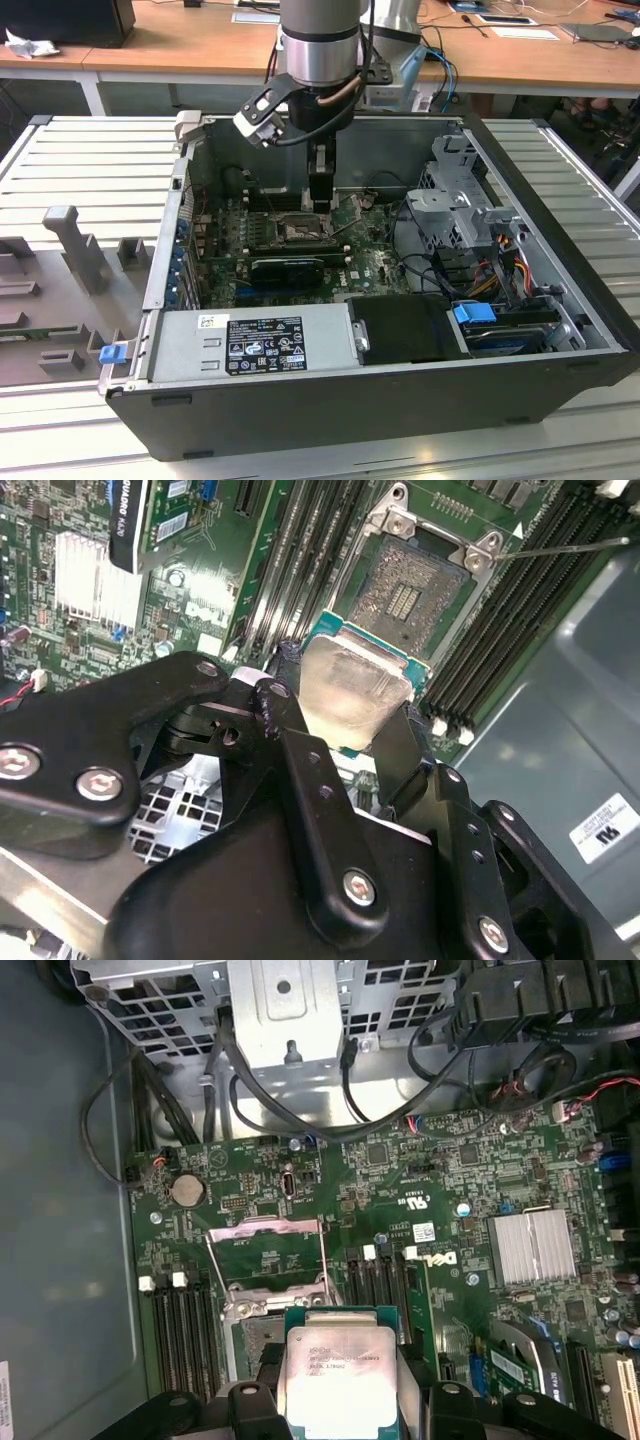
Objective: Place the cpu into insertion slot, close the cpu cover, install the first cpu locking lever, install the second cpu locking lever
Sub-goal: 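Place the cpu into insertion slot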
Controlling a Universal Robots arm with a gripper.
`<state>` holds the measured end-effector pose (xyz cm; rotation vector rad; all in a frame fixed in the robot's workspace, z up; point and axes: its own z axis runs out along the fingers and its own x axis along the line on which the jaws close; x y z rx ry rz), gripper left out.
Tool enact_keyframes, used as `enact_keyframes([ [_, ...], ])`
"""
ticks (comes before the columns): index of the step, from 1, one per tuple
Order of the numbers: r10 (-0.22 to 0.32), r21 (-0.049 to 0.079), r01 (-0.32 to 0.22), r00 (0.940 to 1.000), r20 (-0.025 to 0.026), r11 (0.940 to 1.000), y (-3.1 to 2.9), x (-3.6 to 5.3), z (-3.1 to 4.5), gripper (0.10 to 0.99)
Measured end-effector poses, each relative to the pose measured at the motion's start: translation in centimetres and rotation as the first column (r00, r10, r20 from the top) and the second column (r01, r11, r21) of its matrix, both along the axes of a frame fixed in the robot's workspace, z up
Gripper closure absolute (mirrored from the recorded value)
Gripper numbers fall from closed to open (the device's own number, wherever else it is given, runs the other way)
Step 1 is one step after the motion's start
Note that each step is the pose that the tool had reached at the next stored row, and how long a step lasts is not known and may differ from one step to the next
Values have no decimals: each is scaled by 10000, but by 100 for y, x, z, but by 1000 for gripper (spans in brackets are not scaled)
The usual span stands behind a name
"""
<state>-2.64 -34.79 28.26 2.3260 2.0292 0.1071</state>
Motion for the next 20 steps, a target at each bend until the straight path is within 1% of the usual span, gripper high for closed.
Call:
enact_keyframes([
  [1, 13, 0, -13, 10000, 1, 10000, 0, 0, -20, 557],
  [2, 219, -1, -219, 9998, 0, 9998, 0, -1, -51, 557],
  [5, 709, 27, -709, 9975, 2, 9975, 0, -3, -93, 557],
  [8, 712, 34, -712, 9975, 1, 9975, 0, -4, -116, 557],
  [12, 710, 33, -710, 9975, 0, 9975, 0, -3, -128, 557],
  [13, 726, 33, -726, 9974, 1, 9974, 0, -3, -152, 557],
  [16, 1137, 34, -1137, 9935, 1, 9935, 1, -3, -192, 557],
  [17, 1239, 33, -1239, 9923, 2, 9923, 10, -6, -219, 557],
  [19, 1240, 31, -1240, 9923, 0, 9923, 28, -7, -246, 557],
  [20, 1240, 33, -1240, 9923, 1, 9923, 64, -12, -264, 557],
])
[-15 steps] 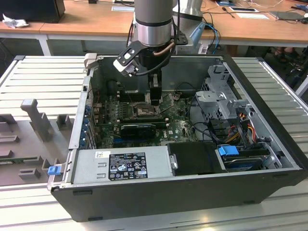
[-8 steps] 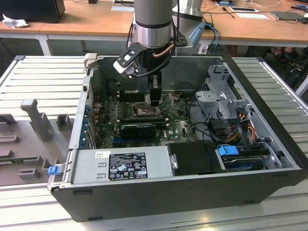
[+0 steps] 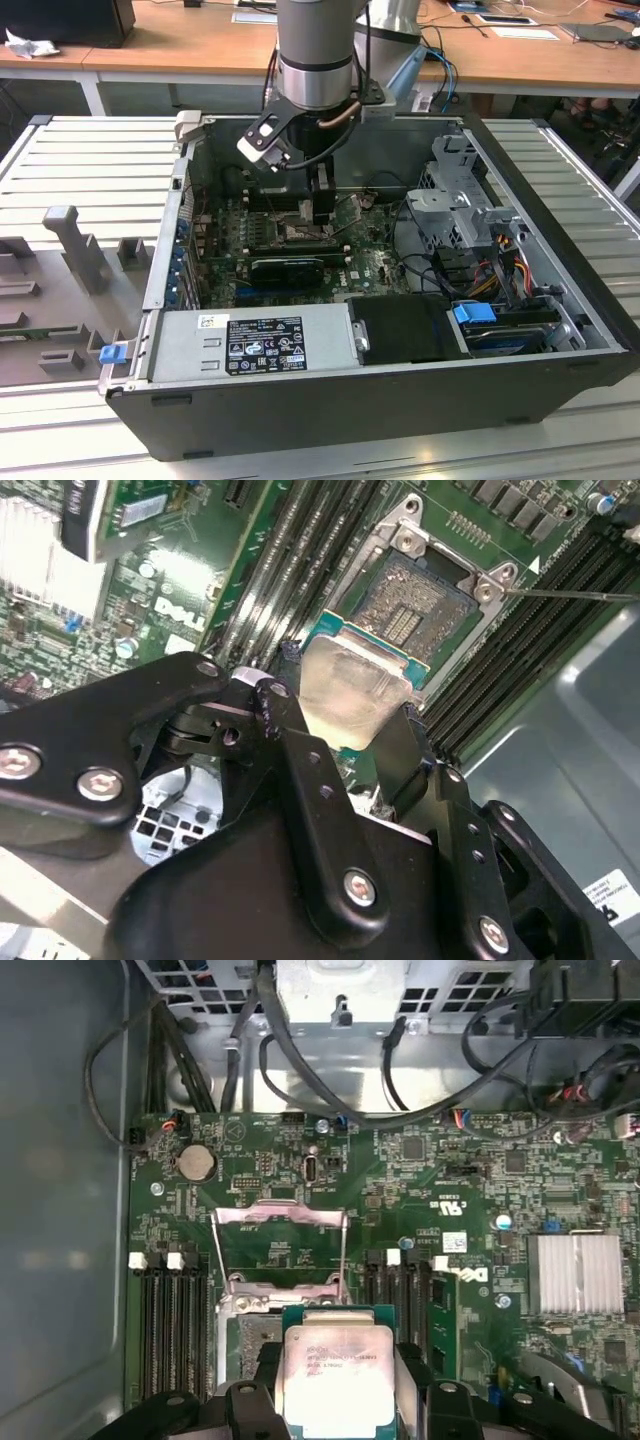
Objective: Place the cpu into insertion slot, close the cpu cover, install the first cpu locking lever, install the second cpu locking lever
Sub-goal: 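Place the cpu into insertion slot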
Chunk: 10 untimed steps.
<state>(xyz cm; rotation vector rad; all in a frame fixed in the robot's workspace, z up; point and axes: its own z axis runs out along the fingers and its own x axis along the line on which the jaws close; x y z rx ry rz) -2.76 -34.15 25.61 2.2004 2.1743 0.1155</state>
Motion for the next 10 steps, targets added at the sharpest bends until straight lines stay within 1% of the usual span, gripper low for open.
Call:
enact_keyframes([
  [3, -1, 1, 1, 10000, 1, 10000, 36, -51, -19, 557],
  [6, 0, -1, 0, 10000, 0, 10000, 50, -80, -50, 557],
  [8, -1, 0, 1, 10000, 0, 10000, 67, -91, -99, 557],
  [10, -1, 0, 1, 10000, 0, 10000, 75, -92, -127, 557],
])
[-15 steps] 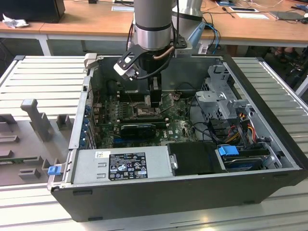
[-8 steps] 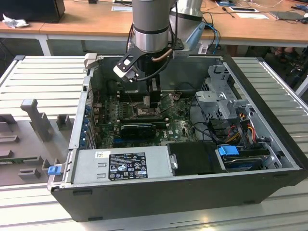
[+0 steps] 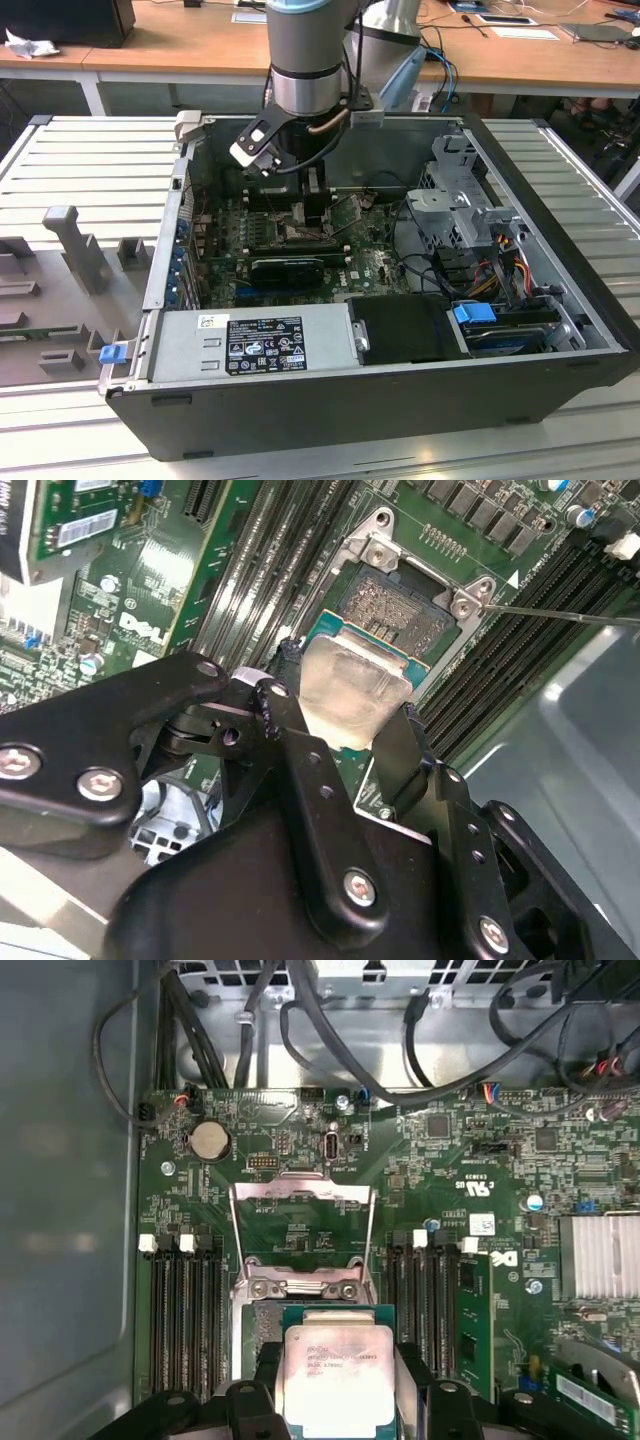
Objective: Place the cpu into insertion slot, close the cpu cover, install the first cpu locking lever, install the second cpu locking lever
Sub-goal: 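Place the cpu into insertion slot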
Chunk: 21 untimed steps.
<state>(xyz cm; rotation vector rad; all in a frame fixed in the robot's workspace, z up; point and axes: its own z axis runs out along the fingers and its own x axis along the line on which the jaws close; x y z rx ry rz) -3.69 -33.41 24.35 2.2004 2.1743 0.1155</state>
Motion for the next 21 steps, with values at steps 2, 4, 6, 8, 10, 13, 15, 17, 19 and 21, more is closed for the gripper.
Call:
enact_keyframes([
  [2, 0, 1, 0, 10000, 0, 10000, 7, -2, -29, 557],
  [4, 3, -1, -3, 10000, -1, 10000, 12, -2, -66, 557],
  [6, 0, 0, 0, 10000, 0, 10000, 12, -3, -85, 557],
  [8, -2, 0, 2, 10000, 0, 10000, 16, -4, -148, 557],
  [10, -1, -1, 1, 10000, 0, 10000, 32, -3, -207, 557],
  [13, 0, -4, 0, 10000, -2, 10000, 35, -13, -221, 557],
  [15, 0, -1, 0, 10000, -1, 10000, 40, -19, -222, 557],
  [17, 0, -1, 0, 10000, 0, 10000, 44, -24, -222, 557],
  [19, 0, -2, 0, 10000, 0, 10000, 47, -34, -222, 557],
  [21, 0, -1, 0, 10000, 0, 10000, 51, -52, -223, 557],
])
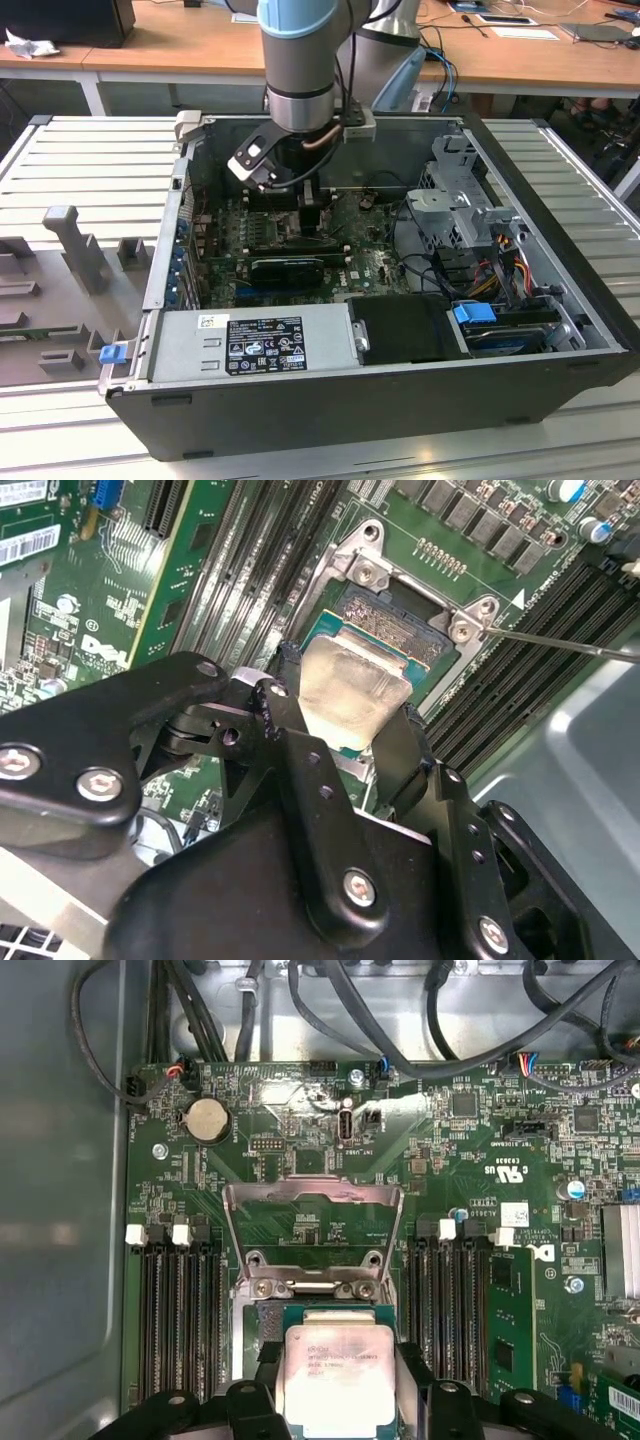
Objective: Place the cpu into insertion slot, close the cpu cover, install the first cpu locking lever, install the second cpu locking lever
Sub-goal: 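Place the cpu into insertion slot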
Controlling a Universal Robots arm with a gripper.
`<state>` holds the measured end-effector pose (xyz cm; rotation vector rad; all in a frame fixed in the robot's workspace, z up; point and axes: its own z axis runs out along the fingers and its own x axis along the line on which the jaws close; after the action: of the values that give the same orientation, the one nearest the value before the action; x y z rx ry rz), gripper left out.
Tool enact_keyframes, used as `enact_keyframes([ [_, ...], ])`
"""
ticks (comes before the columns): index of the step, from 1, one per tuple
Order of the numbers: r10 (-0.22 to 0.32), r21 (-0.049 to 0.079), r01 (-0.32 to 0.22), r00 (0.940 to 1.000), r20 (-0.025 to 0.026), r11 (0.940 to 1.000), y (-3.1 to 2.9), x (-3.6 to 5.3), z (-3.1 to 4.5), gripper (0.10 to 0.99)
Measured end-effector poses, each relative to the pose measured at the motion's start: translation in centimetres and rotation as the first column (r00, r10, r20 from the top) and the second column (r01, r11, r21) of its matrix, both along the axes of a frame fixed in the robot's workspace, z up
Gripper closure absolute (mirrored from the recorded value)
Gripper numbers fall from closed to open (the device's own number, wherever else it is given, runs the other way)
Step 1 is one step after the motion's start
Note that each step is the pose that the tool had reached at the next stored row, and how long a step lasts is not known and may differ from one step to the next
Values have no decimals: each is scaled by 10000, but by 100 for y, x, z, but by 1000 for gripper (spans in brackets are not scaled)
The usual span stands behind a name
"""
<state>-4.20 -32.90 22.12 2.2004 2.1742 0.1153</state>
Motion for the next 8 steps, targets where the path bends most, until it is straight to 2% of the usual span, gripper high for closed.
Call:
enact_keyframes([
  [8, 0, 0, 0, 10000, -1, 10000, 21, -61, -2, 557],
])
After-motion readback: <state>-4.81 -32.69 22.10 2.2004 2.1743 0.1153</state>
